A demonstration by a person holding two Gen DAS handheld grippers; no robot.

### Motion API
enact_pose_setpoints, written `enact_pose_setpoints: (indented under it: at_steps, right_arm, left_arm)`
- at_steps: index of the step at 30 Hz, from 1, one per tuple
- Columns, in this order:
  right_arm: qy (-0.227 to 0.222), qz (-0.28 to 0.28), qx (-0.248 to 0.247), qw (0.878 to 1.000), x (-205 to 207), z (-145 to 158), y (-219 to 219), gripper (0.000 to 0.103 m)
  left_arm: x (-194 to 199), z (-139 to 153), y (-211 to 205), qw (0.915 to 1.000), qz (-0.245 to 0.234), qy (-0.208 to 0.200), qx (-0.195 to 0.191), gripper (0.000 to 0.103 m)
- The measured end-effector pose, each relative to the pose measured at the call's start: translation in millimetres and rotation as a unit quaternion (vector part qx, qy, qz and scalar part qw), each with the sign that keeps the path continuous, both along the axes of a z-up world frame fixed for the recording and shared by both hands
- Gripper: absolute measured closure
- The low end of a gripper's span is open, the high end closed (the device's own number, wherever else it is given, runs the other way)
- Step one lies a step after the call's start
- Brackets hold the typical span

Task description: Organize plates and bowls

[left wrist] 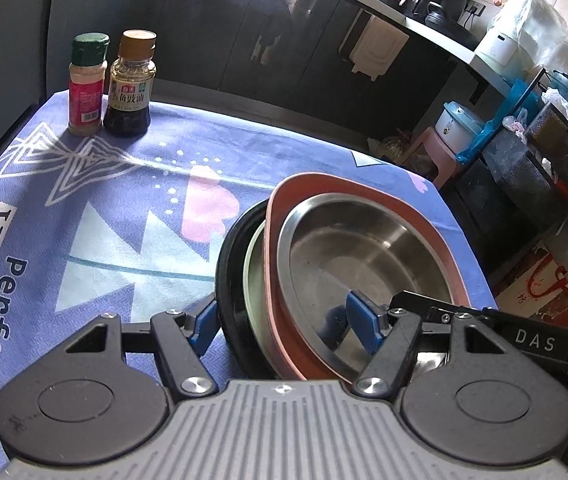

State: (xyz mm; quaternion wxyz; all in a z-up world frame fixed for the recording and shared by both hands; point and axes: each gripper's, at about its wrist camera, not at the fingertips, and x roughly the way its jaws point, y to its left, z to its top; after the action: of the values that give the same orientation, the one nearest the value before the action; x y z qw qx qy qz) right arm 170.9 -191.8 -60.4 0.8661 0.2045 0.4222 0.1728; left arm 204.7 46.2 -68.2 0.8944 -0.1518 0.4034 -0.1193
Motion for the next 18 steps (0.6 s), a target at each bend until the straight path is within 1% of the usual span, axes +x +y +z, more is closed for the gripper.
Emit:
enact_pose_setpoints:
  at_steps: [3,5,6,9,11,14,18]
  right_arm:
    - [0.001,-0.001,0.005,1.000,-0.1,-1.1,-1.1,0.050]
    - [0.002,0.001,0.006,1.000,0.4,-2.0,-2.4,0.050]
    - [0.002,0.001,0.008,1.000,0.1,-1.7,-2.9,0.050]
    - [0.000,0.003,-0.001,1.000,-1.5,-0.2,-2.6,0.050]
    - [-0.004,0.003,-0.009,1.000,-2.5,1.1,0.1,0.050]
    - [-0.008,0.002,-0.018,1.000,-4.7,2.6,2.1,0.050]
    - [-0.008,-0.003,-0.015,1.000,-6.4,3.5,0.9,0.050]
  left_arm:
    - [0.1,-0.6,0.6,1.0000,0.000,0.000,-0.003,0.038]
    - [-0.4,-1.3,1.0,1.0000,0.002,-0.002,0.000,0.034]
    - [-1.8,-0.3,-0.1,0.9999,0.003,-0.009,0.009,0.034]
    - [-11.2,5.6,-8.4,0.9973,0.005,-0.043,0.059,0.033]
    - [-14.9,7.8,-11.7,0.9959,0.000,-0.052,0.074,0.031]
    - [-16.8,8.4,-11.8,0.9960,-0.002,-0.052,0.073,0.031]
    - [-17.5,8.1,-6.9,0.9963,0.007,-0.047,0.071,0.031]
